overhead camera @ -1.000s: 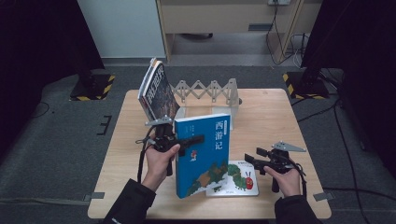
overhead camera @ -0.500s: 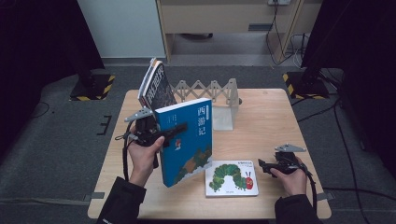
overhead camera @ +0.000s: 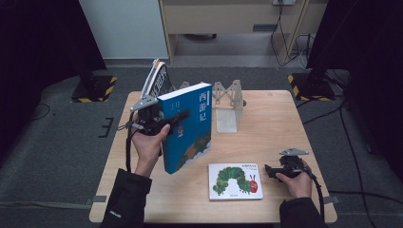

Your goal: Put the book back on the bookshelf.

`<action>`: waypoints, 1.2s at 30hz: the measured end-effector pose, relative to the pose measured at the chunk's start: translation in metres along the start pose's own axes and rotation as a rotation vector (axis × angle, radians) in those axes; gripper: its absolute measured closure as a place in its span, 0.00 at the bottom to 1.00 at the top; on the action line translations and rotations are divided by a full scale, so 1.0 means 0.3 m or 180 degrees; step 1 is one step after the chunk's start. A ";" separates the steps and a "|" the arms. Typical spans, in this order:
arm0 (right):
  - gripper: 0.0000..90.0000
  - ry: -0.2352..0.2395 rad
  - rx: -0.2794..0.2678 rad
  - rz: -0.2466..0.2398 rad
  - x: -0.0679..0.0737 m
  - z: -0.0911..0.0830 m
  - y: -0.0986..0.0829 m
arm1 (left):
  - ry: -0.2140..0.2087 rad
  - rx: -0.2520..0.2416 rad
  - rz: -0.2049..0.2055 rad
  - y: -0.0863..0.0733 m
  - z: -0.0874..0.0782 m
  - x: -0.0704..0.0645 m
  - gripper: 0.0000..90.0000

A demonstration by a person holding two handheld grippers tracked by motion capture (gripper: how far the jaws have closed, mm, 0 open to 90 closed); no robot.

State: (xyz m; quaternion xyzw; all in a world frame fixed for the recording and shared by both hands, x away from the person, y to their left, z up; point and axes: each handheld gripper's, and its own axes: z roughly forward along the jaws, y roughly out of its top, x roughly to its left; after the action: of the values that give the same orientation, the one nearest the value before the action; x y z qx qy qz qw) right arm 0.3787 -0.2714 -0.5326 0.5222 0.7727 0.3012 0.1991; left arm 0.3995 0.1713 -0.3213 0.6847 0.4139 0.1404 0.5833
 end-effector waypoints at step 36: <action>0.04 0.0008 -0.0157 -0.0007 -0.005 0.012 -0.019 | 0.0786 -0.0033 -0.0045 0.050 0.381 0.178 0.67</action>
State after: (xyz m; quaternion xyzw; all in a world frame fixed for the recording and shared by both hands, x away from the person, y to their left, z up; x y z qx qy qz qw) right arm 0.3776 -0.2733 -0.5391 0.5159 0.7658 0.3206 0.2112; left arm 0.5159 0.1327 -0.3550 0.6562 0.4866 0.2218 0.5324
